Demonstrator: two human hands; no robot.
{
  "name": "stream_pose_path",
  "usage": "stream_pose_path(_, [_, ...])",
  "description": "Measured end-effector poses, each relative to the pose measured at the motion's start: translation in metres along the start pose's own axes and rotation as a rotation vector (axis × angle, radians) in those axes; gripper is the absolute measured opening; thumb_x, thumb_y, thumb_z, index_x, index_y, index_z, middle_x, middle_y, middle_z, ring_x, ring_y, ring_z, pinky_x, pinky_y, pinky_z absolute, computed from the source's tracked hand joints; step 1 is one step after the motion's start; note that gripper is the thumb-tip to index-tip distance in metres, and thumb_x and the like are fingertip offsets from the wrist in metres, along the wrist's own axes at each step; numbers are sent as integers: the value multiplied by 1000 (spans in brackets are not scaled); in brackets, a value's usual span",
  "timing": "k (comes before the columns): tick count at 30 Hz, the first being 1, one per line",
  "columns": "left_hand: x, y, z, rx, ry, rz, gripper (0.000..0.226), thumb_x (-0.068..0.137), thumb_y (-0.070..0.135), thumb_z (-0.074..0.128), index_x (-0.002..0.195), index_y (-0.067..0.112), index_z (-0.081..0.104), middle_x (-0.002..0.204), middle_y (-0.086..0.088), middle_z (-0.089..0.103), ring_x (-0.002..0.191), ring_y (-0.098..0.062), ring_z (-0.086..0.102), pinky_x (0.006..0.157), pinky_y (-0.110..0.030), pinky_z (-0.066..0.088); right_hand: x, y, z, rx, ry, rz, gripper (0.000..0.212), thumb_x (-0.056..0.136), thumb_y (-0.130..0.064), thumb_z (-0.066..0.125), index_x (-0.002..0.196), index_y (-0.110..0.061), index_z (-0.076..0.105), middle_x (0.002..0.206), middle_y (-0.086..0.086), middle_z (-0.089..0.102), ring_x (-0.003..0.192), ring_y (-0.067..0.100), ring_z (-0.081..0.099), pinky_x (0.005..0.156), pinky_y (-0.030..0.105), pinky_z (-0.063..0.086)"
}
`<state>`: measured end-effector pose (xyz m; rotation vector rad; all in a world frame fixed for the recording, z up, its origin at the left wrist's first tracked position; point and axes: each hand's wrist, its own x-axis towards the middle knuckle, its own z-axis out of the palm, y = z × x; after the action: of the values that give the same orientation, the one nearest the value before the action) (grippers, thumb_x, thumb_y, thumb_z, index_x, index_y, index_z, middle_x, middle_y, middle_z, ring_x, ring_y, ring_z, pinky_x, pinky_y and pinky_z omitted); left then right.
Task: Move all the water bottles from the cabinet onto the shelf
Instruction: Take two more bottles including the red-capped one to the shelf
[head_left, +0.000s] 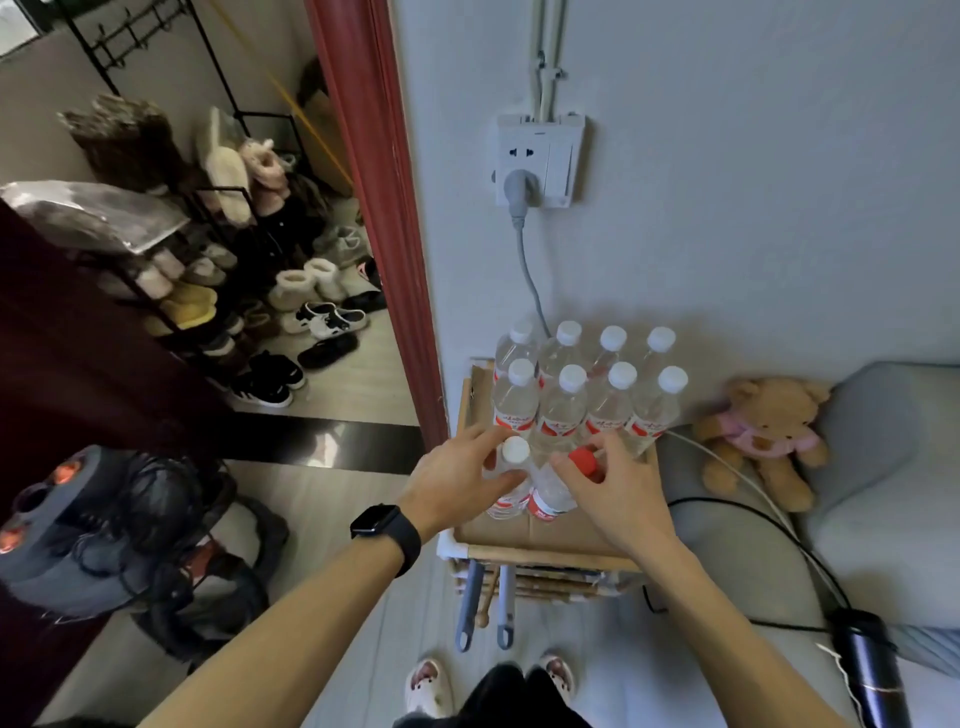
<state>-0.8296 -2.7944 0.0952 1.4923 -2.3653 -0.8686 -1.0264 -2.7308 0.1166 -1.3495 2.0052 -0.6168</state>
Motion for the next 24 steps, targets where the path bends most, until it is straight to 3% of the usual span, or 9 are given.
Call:
stream_pose_path(4, [12,7,-10,-38,17,-12,39,89,42,67,124,31,55,110,15,57,93,-5,54,82,-27,49,9,-11,-1,12,65,-23,28,90,-55,58,87,-29,49,78,-12,60,72,4,55,59,24,38])
stream_pose_path(8, [21,6,-16,14,-66,16,40,91,43,64,128,36,51,120,11,56,100,-8,55,88,-35,51,12,-18,1,-63,37,-51,31,93,-53,52,95,-23,49,80,-9,61,71,3,54,55,19,31])
stream_pose_path(13, [26,0,-21,79,-89,1,42,88,52,61,126,43,45,107,14,57,93,-10,58,80,-36,54,22,-9,-6,-230,-27,-126,35,90,-68,42,97,-34,44,79,-14,58,76,13,57,63,33,45])
stream_pose_path(17, [20,0,-19,102,-60,-35,52,85,60,62,131,45,41,109,16,47,94,-11,58,78,-33,53,26,3,-27,-398,-163,-208,44,86,-73,42,124,-52,40,82,-15,61,83,11,59,72,34,51])
stream_pose_path(22, [20,5,-15,42,-25,-79,49,85,62,62,128,44,47,111,15,48,97,-13,58,81,-35,52,37,16,-26,-440,-183,-286,61,86,-71,42,142,-57,22,131,-8,57,117,19,55,93,45,49])
stream_pose_path(24, [24,7,-15,-17,-12,-81,41,87,56,64,123,39,54,107,10,57,97,-15,58,85,-39,51,37,18,-21,-385,-184,-340,55,92,-63,43,142,-55,24,129,-7,59,116,19,56,95,46,48])
